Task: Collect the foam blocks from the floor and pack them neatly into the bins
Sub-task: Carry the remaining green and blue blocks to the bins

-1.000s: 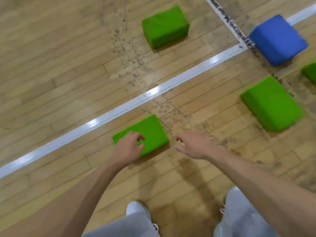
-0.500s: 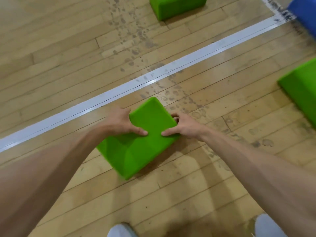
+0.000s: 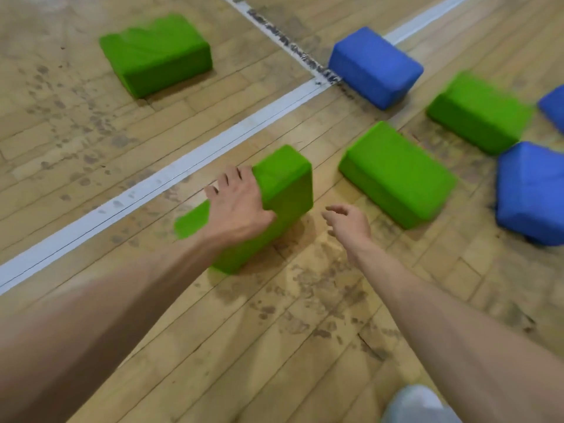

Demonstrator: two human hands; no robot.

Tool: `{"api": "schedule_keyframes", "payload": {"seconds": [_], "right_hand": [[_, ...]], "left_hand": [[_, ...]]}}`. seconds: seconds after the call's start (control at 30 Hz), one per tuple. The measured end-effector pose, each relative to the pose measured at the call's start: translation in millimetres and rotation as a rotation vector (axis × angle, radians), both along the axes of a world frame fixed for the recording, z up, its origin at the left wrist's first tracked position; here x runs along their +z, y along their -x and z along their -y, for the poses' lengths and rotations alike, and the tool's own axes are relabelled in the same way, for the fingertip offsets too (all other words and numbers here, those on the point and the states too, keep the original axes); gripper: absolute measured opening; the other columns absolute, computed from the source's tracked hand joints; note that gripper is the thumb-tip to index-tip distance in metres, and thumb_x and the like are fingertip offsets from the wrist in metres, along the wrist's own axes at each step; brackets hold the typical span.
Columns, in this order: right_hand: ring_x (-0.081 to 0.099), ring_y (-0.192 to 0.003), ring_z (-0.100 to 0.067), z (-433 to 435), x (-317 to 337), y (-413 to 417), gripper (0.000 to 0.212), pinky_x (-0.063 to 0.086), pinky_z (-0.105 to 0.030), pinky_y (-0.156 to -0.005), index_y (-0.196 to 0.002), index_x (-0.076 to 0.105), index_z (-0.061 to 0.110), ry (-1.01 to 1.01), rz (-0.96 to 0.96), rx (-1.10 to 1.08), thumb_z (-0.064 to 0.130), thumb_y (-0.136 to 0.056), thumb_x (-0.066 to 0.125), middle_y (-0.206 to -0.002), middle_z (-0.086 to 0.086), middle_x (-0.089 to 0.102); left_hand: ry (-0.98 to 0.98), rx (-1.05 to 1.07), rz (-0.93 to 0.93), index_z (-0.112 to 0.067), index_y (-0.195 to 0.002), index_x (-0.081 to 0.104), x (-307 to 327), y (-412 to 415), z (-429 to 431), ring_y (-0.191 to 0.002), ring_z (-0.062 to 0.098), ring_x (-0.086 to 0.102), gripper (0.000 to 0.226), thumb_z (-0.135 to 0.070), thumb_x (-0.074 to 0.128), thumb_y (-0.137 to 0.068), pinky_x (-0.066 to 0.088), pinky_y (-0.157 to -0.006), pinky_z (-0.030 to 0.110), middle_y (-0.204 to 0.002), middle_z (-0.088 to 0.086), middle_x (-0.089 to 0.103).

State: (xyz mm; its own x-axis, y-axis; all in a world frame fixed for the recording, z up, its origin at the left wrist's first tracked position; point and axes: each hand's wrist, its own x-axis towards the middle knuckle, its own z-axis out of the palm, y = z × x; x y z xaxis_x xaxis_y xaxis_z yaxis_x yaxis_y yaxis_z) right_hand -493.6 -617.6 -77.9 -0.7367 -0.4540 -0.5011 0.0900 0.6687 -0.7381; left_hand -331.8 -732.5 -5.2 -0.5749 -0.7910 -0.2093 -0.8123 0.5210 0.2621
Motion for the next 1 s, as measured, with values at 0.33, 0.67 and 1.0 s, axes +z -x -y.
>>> {"api": "schedule_keyframes", "payload": {"seconds": [0.33,0.67,1.0], "right_hand": [[0.032,-0.137,-0.036,-53,-9,115,0.108,0.031,-0.044,-0.111,-0.145,0.022,0.000,-0.121,0.070,-0.814,0.066,-0.073,0.068,-0.149,-0.020,0.027],[0.063,-0.100,-0.024,-20,-13,123,0.095,0.054,-0.039,-0.074,-0.129,0.048,0.020,0.178,0.413,-0.809,0.038,-0.046,0.092,-0.122,-0.003,0.060],[0.034,-0.134,-0.033,-56,128,21,0.108,0.032,-0.042,-0.108,-0.138,0.032,0.003,-0.343,-0.169,-0.320,0.044,-0.056,0.089,-0.145,-0.017,0.037]], "left_hand": [[0.077,-0.066,-0.003,-0.007,-0.126,0.035,-4,41,-22,-0.104,0.027,0.046,0.073,-0.054,0.061,-0.076,0.046,-0.089,0.045,-0.117,0.013,0.044],[0.032,-0.009,-0.006,-0.014,-0.132,0.033,-10,38,-15,-0.094,0.025,0.053,0.079,-0.058,0.064,-0.074,0.051,-0.083,0.042,-0.110,0.010,0.051],[-0.412,0.282,0.049,-0.016,-0.128,0.037,81,-39,-43,-0.080,0.021,0.059,0.074,-0.052,0.073,-0.075,0.054,-0.069,0.037,-0.101,0.006,0.060]]}}
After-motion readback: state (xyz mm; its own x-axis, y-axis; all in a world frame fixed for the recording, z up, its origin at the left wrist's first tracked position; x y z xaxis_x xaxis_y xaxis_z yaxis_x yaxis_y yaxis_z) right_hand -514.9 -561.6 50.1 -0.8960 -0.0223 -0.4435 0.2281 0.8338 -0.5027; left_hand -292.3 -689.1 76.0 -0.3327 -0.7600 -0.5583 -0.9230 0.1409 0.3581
